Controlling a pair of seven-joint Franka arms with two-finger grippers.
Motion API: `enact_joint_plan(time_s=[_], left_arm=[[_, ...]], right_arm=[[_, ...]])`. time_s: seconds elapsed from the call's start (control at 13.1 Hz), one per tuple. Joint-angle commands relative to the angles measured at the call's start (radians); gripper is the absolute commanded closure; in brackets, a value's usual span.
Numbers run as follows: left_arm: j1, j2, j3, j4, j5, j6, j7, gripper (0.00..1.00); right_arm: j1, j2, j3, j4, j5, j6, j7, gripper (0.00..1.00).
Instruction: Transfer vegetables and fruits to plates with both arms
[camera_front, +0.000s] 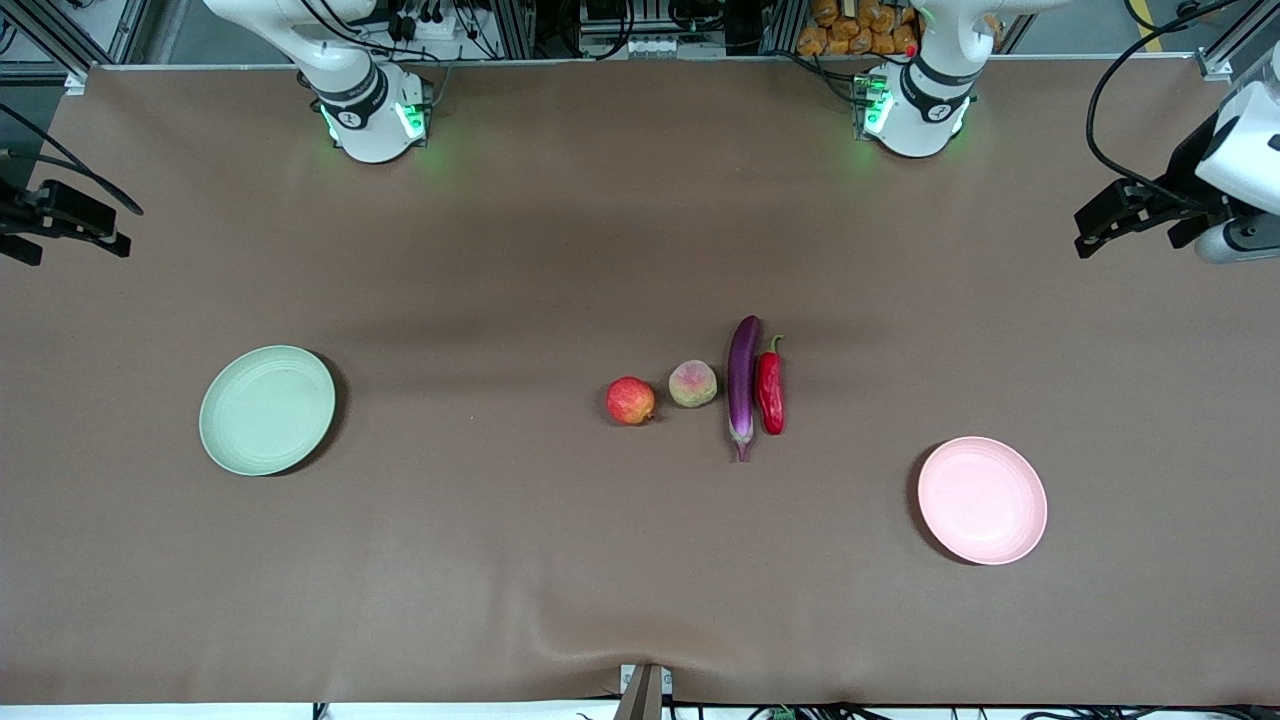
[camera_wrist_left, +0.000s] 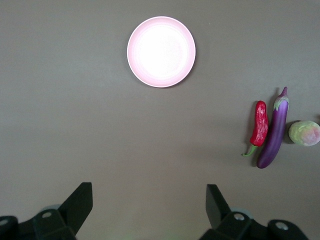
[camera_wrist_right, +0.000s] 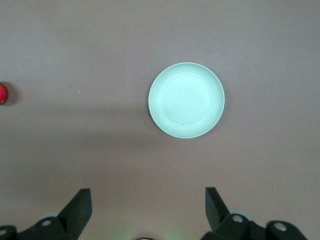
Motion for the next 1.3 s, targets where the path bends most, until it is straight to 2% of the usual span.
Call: enact_joint_plan(time_s=[0.0,1.22], left_arm=[[0.004,0.016,0.008,0.036,-0.001,-0.031,0.016,0.0],[0.023,0.03,0.002,0.037,0.005,-0.028,0.017,0.0]], right_arm=[[-0.017,-0.006,0.006,-0.007,0.02,0.0,-0.009,0.0],[-0.023,0.0,0.006,-0.006,0.02,-0.003,-0.008,0.0]])
